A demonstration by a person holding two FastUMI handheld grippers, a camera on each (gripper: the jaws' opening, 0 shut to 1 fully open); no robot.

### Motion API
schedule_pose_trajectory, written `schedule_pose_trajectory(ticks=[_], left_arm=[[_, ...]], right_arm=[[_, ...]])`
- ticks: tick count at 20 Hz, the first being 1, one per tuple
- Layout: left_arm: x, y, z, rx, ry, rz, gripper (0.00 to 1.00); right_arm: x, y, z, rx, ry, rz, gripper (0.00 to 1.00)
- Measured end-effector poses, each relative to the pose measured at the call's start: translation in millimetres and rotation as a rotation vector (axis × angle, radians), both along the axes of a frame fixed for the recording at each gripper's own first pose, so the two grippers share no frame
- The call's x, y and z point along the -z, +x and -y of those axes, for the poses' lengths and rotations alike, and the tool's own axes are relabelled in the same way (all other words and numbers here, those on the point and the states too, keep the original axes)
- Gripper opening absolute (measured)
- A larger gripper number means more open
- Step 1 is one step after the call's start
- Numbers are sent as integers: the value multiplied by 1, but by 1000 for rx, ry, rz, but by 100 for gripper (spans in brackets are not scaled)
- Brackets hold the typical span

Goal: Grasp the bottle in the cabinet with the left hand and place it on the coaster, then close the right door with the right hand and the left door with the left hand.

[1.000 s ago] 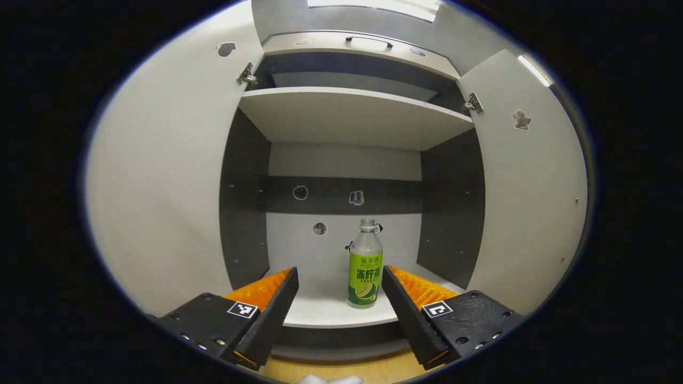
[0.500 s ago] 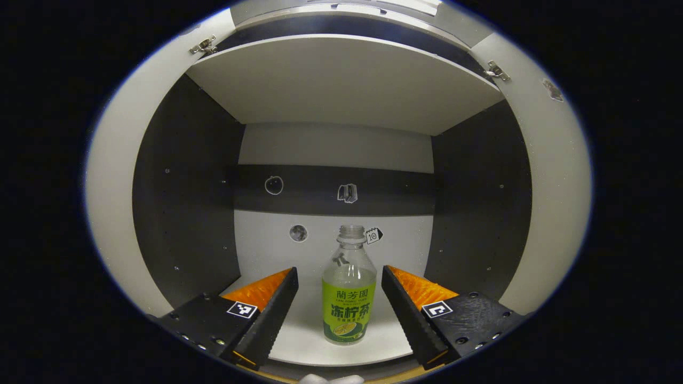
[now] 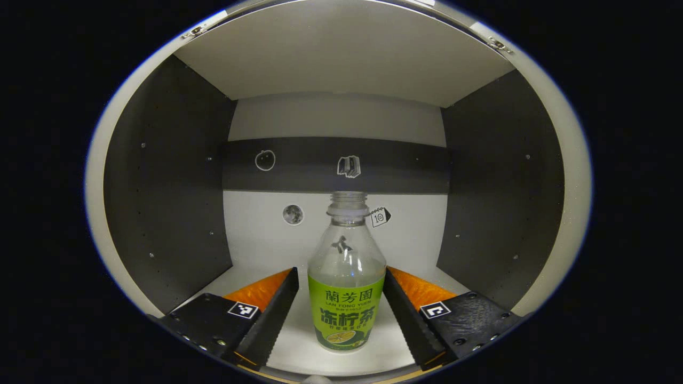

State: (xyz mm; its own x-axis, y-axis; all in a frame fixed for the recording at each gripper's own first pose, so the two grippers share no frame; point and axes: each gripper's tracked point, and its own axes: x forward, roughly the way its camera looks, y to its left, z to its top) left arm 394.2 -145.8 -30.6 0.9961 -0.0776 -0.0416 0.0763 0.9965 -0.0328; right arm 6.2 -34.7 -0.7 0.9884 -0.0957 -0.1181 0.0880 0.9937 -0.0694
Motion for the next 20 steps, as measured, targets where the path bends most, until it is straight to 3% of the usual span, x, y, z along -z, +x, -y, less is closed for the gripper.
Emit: schedule_pose_trajectory(ticks=[2,7,12,15,16,20], left_arm=[[-1,-1,2,14,11,-3,76],[-24,-28,-1,40,-14,66,72],[-44,-92,-6,89,-25,126,72],[-34,-134,-4,126,-17,142,76],[-27,-150,-3,141,-18,141,72],[19,-203,3,194,-14,97,72]], right_arm=[[1,-3,1,-4,2,2,83],[5,-9,1,-10,8,-4,83],[8,-18,-4,-17,2,0,83],[13,-24,-4,-24,9,-2,83],[16,-26,-6,-30,16,-2,83],[31,-31,1,-13,15,-22,83]])
